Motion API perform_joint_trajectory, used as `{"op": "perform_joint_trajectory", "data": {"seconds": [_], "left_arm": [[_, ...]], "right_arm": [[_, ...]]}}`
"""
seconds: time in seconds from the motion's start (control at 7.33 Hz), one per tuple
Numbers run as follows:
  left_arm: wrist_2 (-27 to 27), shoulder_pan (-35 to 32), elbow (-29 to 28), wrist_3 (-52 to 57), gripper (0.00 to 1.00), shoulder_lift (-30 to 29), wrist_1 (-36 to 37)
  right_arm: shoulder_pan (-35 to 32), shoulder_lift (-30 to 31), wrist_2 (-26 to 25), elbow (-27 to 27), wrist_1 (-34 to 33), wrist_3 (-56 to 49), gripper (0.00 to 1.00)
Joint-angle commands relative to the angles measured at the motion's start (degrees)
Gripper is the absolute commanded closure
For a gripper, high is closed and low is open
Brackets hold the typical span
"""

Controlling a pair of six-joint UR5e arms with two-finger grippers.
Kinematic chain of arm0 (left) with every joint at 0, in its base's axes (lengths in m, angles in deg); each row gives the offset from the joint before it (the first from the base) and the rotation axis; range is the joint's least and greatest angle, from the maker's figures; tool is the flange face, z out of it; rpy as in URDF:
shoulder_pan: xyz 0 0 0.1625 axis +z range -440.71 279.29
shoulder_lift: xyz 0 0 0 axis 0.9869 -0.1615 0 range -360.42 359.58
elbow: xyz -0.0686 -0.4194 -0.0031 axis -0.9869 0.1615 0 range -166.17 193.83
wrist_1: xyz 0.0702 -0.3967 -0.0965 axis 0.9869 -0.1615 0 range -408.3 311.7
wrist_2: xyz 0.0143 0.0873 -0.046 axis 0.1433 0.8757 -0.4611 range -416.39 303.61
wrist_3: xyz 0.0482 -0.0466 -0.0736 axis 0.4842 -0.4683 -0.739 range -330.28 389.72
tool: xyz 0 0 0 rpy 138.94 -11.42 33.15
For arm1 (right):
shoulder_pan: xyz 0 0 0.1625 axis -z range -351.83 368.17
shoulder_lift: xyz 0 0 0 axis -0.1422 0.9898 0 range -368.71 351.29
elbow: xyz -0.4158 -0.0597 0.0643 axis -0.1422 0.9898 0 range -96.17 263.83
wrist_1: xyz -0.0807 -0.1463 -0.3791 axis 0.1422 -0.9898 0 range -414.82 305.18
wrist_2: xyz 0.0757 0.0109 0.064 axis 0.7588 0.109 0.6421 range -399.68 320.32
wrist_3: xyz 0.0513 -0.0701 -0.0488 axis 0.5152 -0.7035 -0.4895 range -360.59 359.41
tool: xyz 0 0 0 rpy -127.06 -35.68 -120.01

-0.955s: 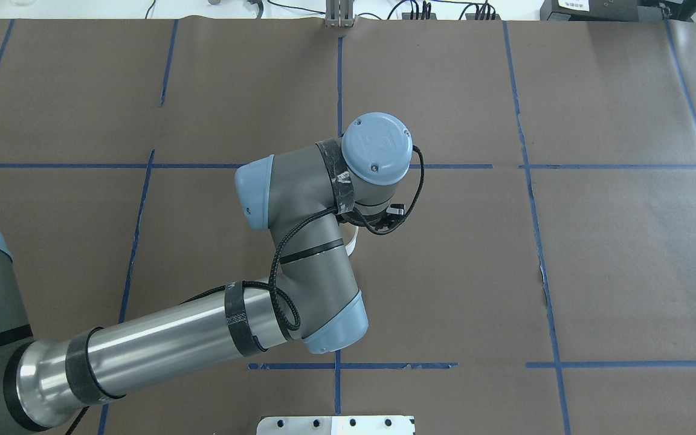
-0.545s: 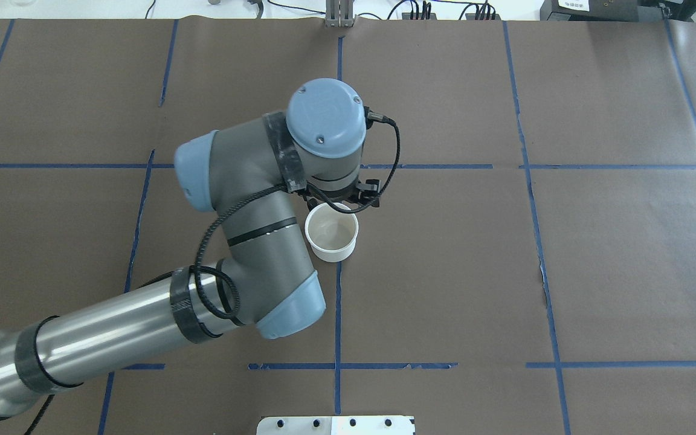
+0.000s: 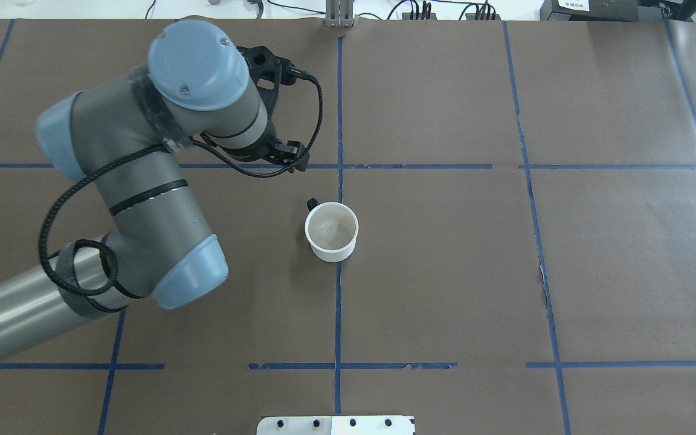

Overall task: Flip mug
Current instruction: 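Open the left gripper and withdraw it away from the mug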

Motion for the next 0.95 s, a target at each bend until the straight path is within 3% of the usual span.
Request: {"op": "perform_joint_trajectory", "data": {"seconds": [0.0,0.41,0.82], "left_arm": [[-6.18,-8.51,2.3,10.78,0.0,5.4,-0.26],[-17.93,-23.7,0.72,32.2,0.0,14.95,-4.53],[-26.76,-32.1,-1.48,37.47,0.0,22.71,-11.42]], "right_arm": [[0.0,0.0,0.0,0.0,0.0,0.0,0.0],[0.0,0.0,0.0,0.0,0.0,0.0,0.0],[0.0,0.0,0.0,0.0,0.0,0.0,0.0]]}}
